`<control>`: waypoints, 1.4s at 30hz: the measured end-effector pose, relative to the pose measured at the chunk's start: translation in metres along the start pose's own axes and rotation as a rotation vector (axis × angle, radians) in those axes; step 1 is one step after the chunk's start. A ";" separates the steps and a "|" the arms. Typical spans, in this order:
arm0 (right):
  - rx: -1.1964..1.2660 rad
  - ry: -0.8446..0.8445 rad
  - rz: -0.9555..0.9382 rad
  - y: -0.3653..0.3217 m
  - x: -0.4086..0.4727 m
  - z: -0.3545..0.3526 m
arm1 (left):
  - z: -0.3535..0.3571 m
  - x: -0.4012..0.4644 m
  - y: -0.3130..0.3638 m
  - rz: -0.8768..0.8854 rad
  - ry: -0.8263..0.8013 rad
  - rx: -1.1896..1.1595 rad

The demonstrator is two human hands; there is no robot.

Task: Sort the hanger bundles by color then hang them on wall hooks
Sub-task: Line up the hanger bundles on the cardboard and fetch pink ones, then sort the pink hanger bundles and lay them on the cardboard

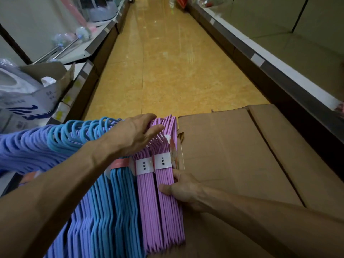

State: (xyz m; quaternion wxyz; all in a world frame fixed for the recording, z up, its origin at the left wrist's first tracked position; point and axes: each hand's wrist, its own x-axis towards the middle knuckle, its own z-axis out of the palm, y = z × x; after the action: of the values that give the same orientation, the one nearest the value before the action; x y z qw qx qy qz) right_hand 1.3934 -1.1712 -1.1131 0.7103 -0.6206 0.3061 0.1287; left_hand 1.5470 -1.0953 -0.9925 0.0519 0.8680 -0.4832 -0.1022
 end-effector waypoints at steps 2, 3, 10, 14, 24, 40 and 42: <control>-0.025 -0.018 -0.022 0.002 0.002 -0.001 | 0.004 -0.001 -0.003 0.017 0.016 0.003; -0.034 -0.021 -0.030 0.003 0.003 -0.001 | 0.007 -0.001 -0.004 0.018 0.024 0.013; -0.125 -0.077 -0.061 0.012 0.001 -0.007 | 0.023 -0.005 -0.004 -0.006 0.111 0.115; -0.279 -0.101 -0.084 0.009 -0.014 -0.033 | 0.022 -0.005 -0.003 -0.010 0.107 0.088; -0.298 0.079 -0.166 0.003 -0.083 -0.109 | 0.000 0.006 0.065 0.077 0.338 -0.345; -0.089 0.591 -0.360 -0.025 -0.226 -0.262 | -0.032 0.003 0.244 0.362 0.144 -0.878; -0.042 0.645 -0.371 -0.030 -0.236 -0.277 | -0.038 0.004 0.254 0.375 0.117 -0.858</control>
State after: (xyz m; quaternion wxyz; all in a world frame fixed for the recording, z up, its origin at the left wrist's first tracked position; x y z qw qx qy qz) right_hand 1.1503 -1.3965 -0.9604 0.5757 -0.6888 0.3935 -0.1981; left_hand 1.3471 -1.2337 -0.9084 0.4506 0.6703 -0.5418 -0.2327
